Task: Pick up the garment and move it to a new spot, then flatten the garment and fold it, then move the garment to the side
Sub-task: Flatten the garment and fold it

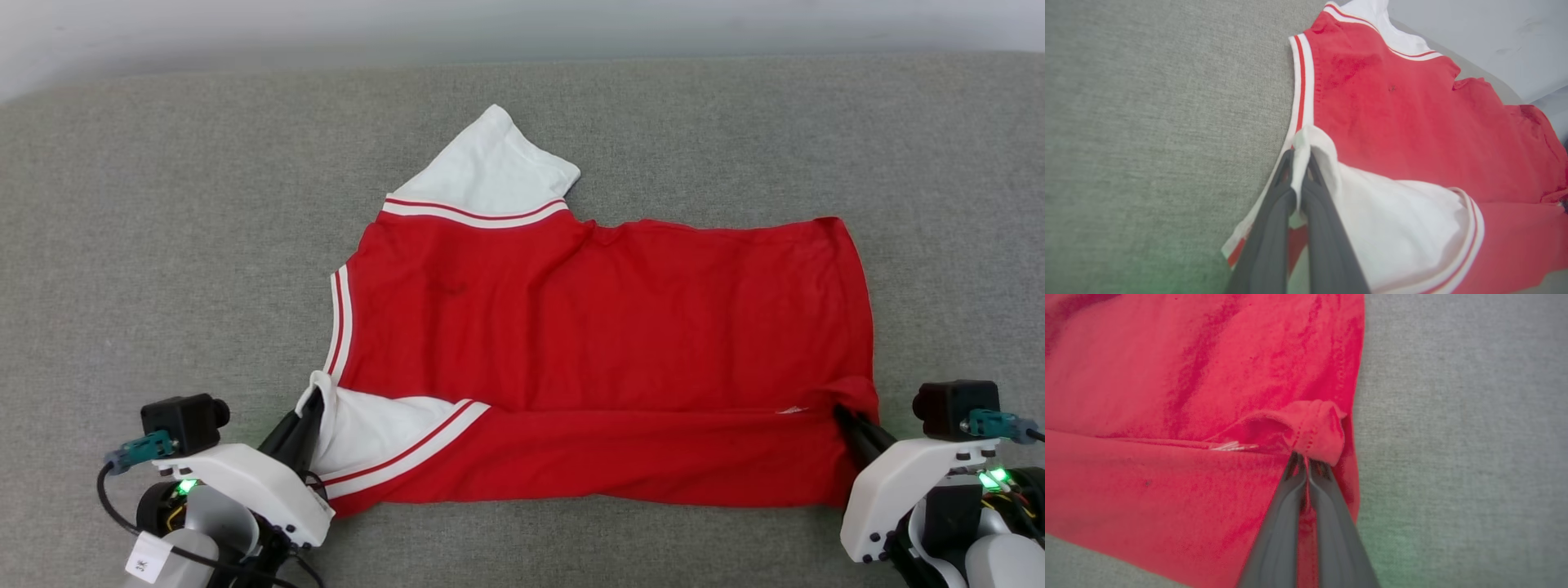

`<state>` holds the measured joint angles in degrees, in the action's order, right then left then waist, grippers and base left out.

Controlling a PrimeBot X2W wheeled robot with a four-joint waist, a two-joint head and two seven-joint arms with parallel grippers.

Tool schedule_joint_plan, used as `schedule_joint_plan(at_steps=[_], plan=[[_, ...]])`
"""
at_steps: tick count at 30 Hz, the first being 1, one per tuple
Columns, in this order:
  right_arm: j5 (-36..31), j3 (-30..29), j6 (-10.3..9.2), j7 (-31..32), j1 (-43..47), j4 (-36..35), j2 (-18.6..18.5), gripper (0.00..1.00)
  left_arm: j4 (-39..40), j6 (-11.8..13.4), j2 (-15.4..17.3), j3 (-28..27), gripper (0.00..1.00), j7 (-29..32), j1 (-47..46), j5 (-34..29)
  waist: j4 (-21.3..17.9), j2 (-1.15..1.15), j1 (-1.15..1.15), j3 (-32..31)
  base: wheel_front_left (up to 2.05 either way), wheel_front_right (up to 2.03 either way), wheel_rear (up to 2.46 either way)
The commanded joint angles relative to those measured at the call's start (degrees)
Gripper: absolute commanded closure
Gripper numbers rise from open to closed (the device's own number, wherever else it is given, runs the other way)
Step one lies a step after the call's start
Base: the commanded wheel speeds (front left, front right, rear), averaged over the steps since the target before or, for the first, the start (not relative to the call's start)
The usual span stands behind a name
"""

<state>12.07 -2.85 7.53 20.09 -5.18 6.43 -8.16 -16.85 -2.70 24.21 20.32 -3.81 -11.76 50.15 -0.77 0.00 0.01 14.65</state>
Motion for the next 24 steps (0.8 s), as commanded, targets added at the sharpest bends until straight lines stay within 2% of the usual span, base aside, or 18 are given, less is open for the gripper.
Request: schedule_joint_plan(at_steps=[1,2,5,6,7,8,9,14,20,24], plan=[[0.0,0.2,-0.08,-0.9,-1.0,1.0,-0.2,1.00,-0.9,-0.5,-0.4,0.4,1.00,-0.2,-1.0,-0.1,0.0,0.00,-0.01,0.2,0.00,0.00,0.00],[0.0,0.4,-0.08,-1.9,-1.5,1.9,-0.3,0.93,-1.9,-0.9,-0.8,0.5,1.00,-0.2,-1.3,0.2,0.0,0.00,-0.01,0.3,0.00,0.00,0.00],[0.9,1.1,-0.08,-3.6,-2.0,4.8,0.1,0.47,-4.5,-1.9,-1.5,1.3,0.98,0.6,-2.2,0.8,0.0,0.00,-0.01,0.2,0.00,0.00,0.00],[1.2,1.4,-0.08,-4.2,-2.0,5.4,0.0,0.00,-5.2,-2.1,-1.7,1.7,0.68,0.9,-2.4,1.0,0.0,0.00,-0.01,0.1,0.00,0.00,0.00],[1.7,1.6,-0.08,-4.7,-2.0,6.0,-0.1,0.00,-5.8,-2.4,-1.9,1.9,0.46,0.9,-2.6,1.0,0.0,0.00,-0.01,-0.1,0.00,0.00,0.00],[2.0,1.7,-0.08,-5.2,-2.0,6.5,-0.1,0.00,-6.3,-2.4,-2.1,2.0,0.05,0.8,-2.6,1.3,0.0,0.00,-0.01,-0.4,0.00,0.00,0.00],[2.2,1.6,-0.08,-5.8,-1.9,6.9,-0.3,0.00,-6.7,-2.6,-2.2,2.2,0.00,0.7,-2.6,1.3,0.0,0.00,-0.01,-0.7,0.00,0.00,0.00],[4.0,1.6,-0.08,-11.0,-1.1,6.9,-0.8,0.00,-8.0,-2.0,-1.5,1.5,0.00,-0.3,-3.4,1.0,0.2,0.00,-0.01,-2.6,0.00,0.00,0.00],[4.5,0.4,-0.07,-19.2,0.3,4.9,-0.2,0.00,-7.2,0.8,0.6,0.0,0.00,-1.4,-2.7,-0.1,0.0,0.00,-0.01,-5.6,0.00,0.00,0.00],[2.9,-0.1,-0.07,-22.6,1.9,2.7,0.3,0.00,-4.9,2.7,2.1,-1.6,0.00,-0.6,-1.6,0.9,-0.1,0.00,-0.01,-7.4,0.00,0.00,0.00]])
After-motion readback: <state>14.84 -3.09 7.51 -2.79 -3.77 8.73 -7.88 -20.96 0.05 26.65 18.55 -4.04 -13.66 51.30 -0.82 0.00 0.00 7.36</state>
